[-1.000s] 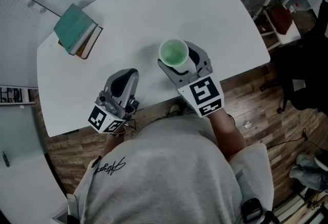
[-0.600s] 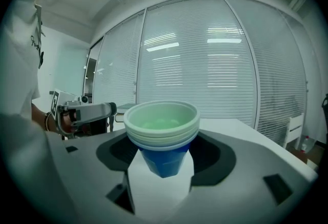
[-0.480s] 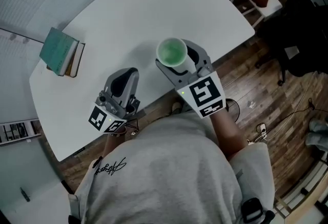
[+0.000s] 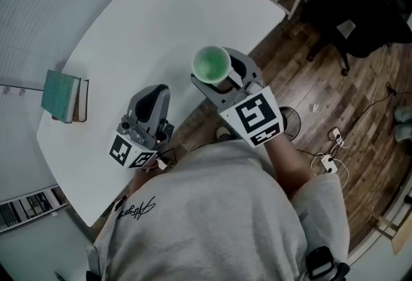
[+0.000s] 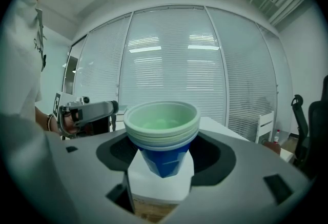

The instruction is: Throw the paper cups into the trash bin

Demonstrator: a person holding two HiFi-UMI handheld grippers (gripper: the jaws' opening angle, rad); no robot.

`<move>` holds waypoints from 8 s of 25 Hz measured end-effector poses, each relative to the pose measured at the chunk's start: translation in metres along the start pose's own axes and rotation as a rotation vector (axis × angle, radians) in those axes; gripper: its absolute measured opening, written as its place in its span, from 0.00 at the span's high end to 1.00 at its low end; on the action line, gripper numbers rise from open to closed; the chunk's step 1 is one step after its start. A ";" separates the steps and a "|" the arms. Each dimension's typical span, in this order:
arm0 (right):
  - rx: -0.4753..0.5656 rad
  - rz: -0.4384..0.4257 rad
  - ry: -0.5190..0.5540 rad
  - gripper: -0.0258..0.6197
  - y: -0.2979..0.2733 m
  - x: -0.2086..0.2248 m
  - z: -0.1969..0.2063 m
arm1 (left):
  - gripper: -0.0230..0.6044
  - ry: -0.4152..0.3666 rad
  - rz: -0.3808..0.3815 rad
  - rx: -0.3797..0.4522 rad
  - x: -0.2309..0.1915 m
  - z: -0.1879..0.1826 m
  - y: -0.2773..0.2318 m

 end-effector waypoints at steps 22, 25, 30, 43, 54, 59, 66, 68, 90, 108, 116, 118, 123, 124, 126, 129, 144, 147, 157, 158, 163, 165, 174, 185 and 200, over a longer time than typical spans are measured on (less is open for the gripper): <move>-0.029 0.343 -0.030 0.49 0.221 0.005 0.021 | 0.96 0.045 0.356 0.000 0.168 0.027 -0.105; -0.025 0.393 -0.041 0.49 0.250 0.002 0.027 | 0.96 0.059 0.403 -0.006 0.192 0.033 -0.116; -0.024 0.461 -0.063 0.49 0.293 -0.004 0.037 | 0.96 0.077 0.472 -0.023 0.230 0.045 -0.130; -0.043 0.582 -0.101 0.49 0.386 -0.008 0.062 | 0.96 0.134 0.605 -0.071 0.318 0.079 -0.165; -0.083 0.663 -0.150 0.49 0.420 -0.010 0.087 | 0.96 0.188 0.678 -0.131 0.352 0.105 -0.178; -0.078 0.704 -0.175 0.49 0.415 -0.011 0.091 | 0.96 0.194 0.719 -0.160 0.348 0.112 -0.185; -0.060 0.743 -0.198 0.49 0.410 -0.012 0.099 | 0.96 0.184 0.759 -0.182 0.340 0.120 -0.194; -0.058 0.751 -0.207 0.49 0.408 -0.010 0.102 | 0.96 0.177 0.765 -0.187 0.337 0.125 -0.198; -0.070 0.749 -0.347 0.49 0.389 0.027 0.171 | 0.96 0.202 0.757 -0.320 0.318 0.204 -0.215; -0.075 0.736 -0.449 0.49 0.359 0.048 0.259 | 0.96 0.212 0.715 -0.428 0.290 0.292 -0.217; -0.092 0.741 -0.482 0.49 0.357 0.052 0.296 | 0.96 0.222 0.717 -0.466 0.292 0.326 -0.218; -0.103 0.745 -0.489 0.49 0.357 0.052 0.305 | 0.96 0.228 0.717 -0.480 0.290 0.335 -0.217; -0.114 0.752 -0.511 0.49 0.356 0.054 0.326 | 0.96 0.232 0.721 -0.523 0.286 0.360 -0.213; -0.116 0.752 -0.513 0.49 0.355 0.055 0.330 | 0.96 0.235 0.719 -0.527 0.287 0.364 -0.214; -0.122 0.750 -0.516 0.49 0.355 0.056 0.338 | 0.96 0.246 0.714 -0.541 0.287 0.373 -0.214; -0.129 0.749 -0.525 0.49 0.355 0.057 0.350 | 0.96 0.262 0.711 -0.568 0.287 0.385 -0.213; -0.131 0.733 -0.586 0.49 0.337 0.054 0.409 | 0.96 0.259 0.702 -0.627 0.282 0.435 -0.196; -0.137 0.732 -0.595 0.49 0.339 0.053 0.419 | 0.96 0.270 0.695 -0.640 0.286 0.442 -0.195; -0.172 0.727 -0.630 0.49 0.332 0.052 0.461 | 0.96 0.249 0.692 -0.667 0.281 0.465 -0.188; -0.179 0.724 -0.628 0.49 0.330 0.052 0.467 | 0.96 0.249 0.690 -0.669 0.280 0.467 -0.188; -0.208 0.709 -0.621 0.49 0.319 0.052 0.491 | 0.96 0.246 0.685 -0.672 0.275 0.473 -0.189; -0.212 0.706 -0.638 0.49 0.315 0.050 0.499 | 0.96 0.245 0.682 -0.675 0.272 0.474 -0.187; -0.257 0.681 -0.649 0.49 0.304 0.049 0.544 | 0.96 0.251 0.681 -0.682 0.270 0.479 -0.183; -0.292 0.656 -0.672 0.49 0.286 0.053 0.583 | 0.96 0.257 0.678 -0.689 0.263 0.483 -0.174; -0.367 0.620 -0.784 0.49 0.263 0.049 0.637 | 0.96 0.266 0.680 -0.701 0.258 0.486 -0.168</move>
Point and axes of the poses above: the fingertips, and each gripper's own axes: y backward along the fingers, x to its right, z out of its underside, the point moved 8 cm from there along y, backward along the fingers, and after that the axes turned 13 degrees about -z, right-handed, at the moved point
